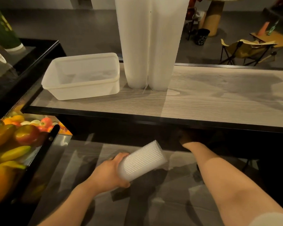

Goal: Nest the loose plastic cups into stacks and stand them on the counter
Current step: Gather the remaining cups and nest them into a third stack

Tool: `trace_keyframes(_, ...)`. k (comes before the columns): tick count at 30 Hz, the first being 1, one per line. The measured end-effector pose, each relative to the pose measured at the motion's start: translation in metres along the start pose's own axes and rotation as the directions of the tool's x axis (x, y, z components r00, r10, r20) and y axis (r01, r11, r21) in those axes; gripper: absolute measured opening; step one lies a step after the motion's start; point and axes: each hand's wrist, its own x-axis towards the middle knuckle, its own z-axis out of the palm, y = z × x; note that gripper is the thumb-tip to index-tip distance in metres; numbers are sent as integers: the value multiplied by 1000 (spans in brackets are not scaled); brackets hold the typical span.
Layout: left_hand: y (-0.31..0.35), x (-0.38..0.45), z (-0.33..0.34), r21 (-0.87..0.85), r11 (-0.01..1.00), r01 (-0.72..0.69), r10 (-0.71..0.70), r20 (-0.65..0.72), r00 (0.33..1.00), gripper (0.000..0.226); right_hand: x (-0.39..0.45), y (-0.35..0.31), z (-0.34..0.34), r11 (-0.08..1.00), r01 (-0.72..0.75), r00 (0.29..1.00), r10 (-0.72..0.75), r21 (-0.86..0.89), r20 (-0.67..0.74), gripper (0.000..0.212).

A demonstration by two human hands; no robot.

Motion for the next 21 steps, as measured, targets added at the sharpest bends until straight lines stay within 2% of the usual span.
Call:
trace_keyframes(3, -1, 0, 3, -10, 1000, 3, -3, 11, 1000, 102, -26, 1, 2, 999, -19, 1000, 19, 26, 22, 42)
trace_keyframes(6, -1, 0, 5, -13, 1000, 13, -13, 21, 1000, 103, -47, 10, 10, 970, -144, 990, 141, 195, 28, 54)
trace_keyframes(9, 2, 0, 7, 2, 1000, 6, -6, 25, 1000, 102, -73, 11, 10, 989, -45, 990, 63, 144, -126, 51)
trace_keyframes(10, 3, -1, 8, 14, 1000, 4, -4, 22, 1000, 102, -79, 14, 11, 980, 0, 985, 34, 201, -167, 47)
trace_keyframes(12, 5, -1, 10, 39, 999, -2, 1, 20, 1000, 101, -90, 19, 10, 911, 52, 986, 18, 408, -165, 35)
trace_keyframes(15, 7, -5, 14, 53, 998, -14, 13, 20, 1000, 101, -106, 22, 8, 756, 25, 996, 40, 654, -85, 34)
trace_keyframes(18, 9, -11, 19, 46, 999, -23, 22, 16, 1000, 102, -120, 18, 7, 505, -175, 982, 145, 845, 117, 25)
trace_keyframes(19, 9, -14, 21, 42, 999, -26, 26, 12, 1000, 102, -127, 17, 7, 457, -231, 972, 149, 859, 183, 25)
trace_keyframes(21, 8, -18, 23, 20, 999, -40, 40, 9, 999, 104, -138, 21, 10, 493, -261, 962, 61, 830, 266, 26)
